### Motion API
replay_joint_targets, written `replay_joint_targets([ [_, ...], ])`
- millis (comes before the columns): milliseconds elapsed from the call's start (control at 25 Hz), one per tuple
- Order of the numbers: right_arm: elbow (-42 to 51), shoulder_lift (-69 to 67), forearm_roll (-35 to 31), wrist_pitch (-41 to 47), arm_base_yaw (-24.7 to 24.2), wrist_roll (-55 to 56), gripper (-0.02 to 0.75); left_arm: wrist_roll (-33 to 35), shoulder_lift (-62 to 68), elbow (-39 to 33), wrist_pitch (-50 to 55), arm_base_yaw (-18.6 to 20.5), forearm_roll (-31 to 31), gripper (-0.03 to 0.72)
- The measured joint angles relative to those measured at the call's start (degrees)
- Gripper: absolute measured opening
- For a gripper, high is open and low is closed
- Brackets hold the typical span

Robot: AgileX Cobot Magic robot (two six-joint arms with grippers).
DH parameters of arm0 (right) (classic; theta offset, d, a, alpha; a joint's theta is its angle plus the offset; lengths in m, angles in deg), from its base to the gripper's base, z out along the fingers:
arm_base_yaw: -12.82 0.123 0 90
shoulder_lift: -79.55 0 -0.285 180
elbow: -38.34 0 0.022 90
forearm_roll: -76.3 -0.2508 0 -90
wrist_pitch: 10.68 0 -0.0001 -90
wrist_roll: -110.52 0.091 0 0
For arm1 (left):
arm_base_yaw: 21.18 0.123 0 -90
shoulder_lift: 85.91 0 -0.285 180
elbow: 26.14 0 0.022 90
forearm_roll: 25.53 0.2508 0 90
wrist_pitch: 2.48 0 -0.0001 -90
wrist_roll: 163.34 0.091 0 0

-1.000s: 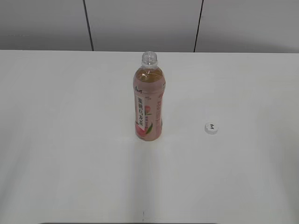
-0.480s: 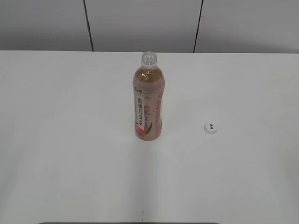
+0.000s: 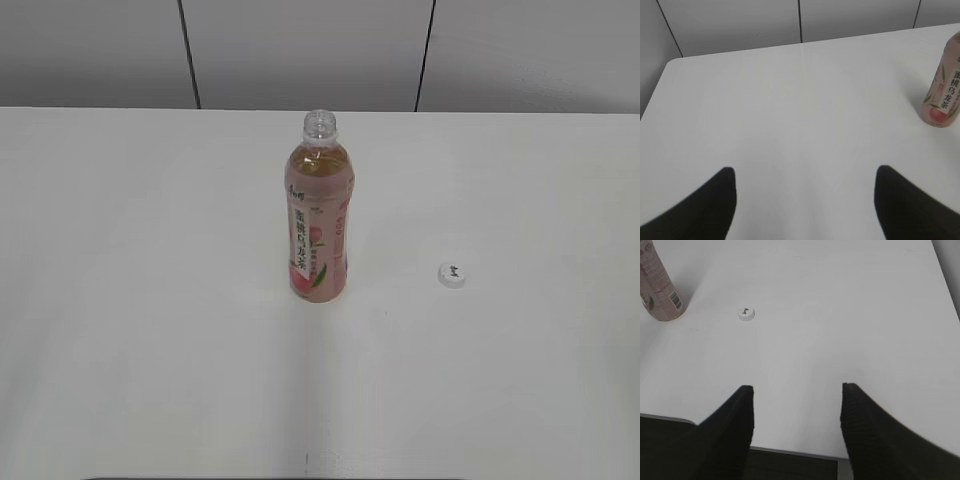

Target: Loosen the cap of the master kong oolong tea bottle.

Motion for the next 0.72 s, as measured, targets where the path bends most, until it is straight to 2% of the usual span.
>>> replay_joint_targets([
  [440,0.0,0.0,0.0,-0.21,-0.61,0.05,0.424,0.16,0.0,0.0,-0.04,0.06,0.23,0.515],
  [720,0.0,0.0,-0.06,-0.34,-13.27,0.05,0.424,0.16,0.0,0.0,-0.04,3.81,0.23,0.515],
])
